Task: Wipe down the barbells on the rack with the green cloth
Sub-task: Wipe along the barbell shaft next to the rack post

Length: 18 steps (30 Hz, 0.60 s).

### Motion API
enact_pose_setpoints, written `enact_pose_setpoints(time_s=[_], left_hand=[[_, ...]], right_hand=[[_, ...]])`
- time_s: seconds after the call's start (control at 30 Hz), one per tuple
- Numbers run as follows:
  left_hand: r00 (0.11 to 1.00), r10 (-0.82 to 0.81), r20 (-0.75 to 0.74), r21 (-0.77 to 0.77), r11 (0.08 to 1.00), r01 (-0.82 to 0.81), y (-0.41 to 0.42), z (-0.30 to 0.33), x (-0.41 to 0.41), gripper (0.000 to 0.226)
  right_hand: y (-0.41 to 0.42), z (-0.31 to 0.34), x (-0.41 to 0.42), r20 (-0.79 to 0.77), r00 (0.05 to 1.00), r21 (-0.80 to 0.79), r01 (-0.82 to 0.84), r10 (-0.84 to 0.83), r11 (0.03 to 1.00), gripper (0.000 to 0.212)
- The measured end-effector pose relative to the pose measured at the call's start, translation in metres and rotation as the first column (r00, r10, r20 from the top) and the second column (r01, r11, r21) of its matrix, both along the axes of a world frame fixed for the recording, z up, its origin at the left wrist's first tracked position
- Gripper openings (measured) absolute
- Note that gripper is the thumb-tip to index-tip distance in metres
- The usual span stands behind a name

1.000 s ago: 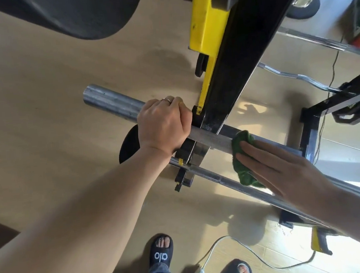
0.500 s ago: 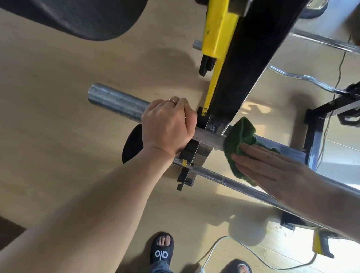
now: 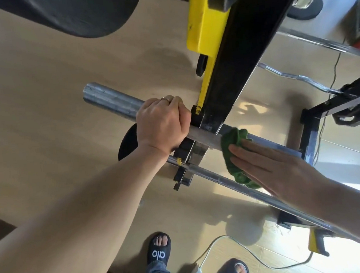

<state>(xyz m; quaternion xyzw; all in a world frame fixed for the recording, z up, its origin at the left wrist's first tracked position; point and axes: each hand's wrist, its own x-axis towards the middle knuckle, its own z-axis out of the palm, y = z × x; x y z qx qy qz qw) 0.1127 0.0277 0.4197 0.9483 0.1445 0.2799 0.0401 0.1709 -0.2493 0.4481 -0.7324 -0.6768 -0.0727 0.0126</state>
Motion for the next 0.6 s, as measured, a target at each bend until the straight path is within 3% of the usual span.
enact_pose_setpoints(time_s=[0.23,0.3,0.37,0.47,0.53,0.6], left_hand=[[1.000,0.024,0.014,0.013,1.000,-0.024,-0.002,-0.001,0.001,0.036],[1.000,0.021,0.011,0.037,0.999,-0.022,-0.002,-0.001,0.000,0.035],[1.000,0.011,0.012,0.032,0.999,-0.011,-0.002,-0.001,0.000,0.034],[1.000,0.006,0.009,0.002,1.000,-0.006,-0.002,-0.001,0.000,0.034],[1.000,0.006,0.000,-0.005,1.000,-0.006,-0.002,0.000,0.000,0.034],[1.000,-0.006,0.002,0.003,1.000,0.006,-0.002,0.000,0.000,0.036]], right_hand=[[0.050,-0.007,-0.005,-0.029,0.998,-0.004,0.052,-0.052,0.999,0.059],[0.068,-0.004,-0.013,-0.129,0.983,0.041,0.134,-0.128,0.990,0.054],[0.069,0.006,-0.022,-0.340,0.923,0.137,0.239,-0.180,0.961,0.040],[0.051,0.031,-0.038,-0.676,0.676,0.242,0.579,-0.293,0.779,0.028],[0.040,0.045,-0.044,-0.843,0.407,0.152,0.808,-0.352,0.569,0.026],[0.034,0.048,-0.040,-0.952,0.097,-0.007,0.941,-0.289,0.337,0.021]])
